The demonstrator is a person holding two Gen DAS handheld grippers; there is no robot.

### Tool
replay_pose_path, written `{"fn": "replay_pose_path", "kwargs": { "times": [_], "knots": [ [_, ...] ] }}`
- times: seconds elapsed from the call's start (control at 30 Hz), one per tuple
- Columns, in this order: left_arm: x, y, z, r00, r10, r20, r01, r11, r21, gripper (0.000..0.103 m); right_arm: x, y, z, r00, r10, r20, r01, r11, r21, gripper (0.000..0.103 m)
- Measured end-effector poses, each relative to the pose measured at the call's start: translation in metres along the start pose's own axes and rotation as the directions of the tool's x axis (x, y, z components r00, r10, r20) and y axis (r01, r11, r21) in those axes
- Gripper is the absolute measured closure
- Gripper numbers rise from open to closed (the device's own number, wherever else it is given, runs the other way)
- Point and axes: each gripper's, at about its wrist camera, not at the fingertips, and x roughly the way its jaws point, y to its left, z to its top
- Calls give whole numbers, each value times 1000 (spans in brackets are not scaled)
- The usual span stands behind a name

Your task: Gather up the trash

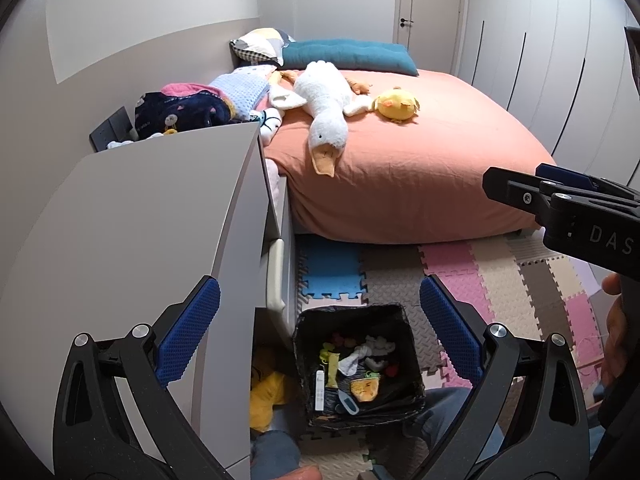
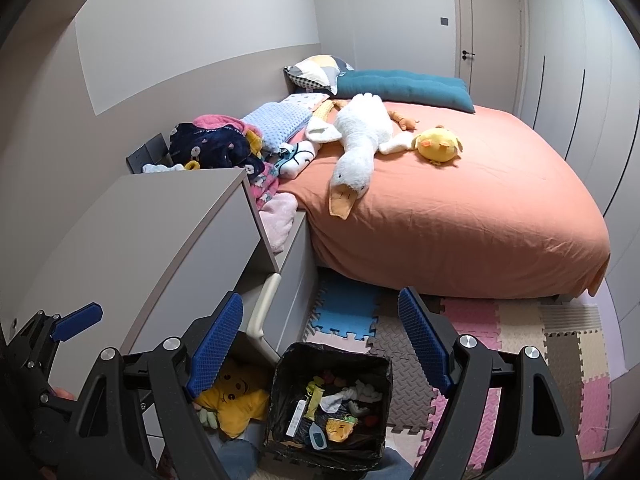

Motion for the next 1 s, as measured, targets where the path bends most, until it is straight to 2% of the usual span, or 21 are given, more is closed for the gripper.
{"fn": "replay_pose_path", "kwargs": {
  "times": [1.0],
  "knots": [
    [-3,-4,2,1000,0,-2,0,1000,0,6,1,2,0,1000,0,-1,0,1000,0,23]
  ]
}}
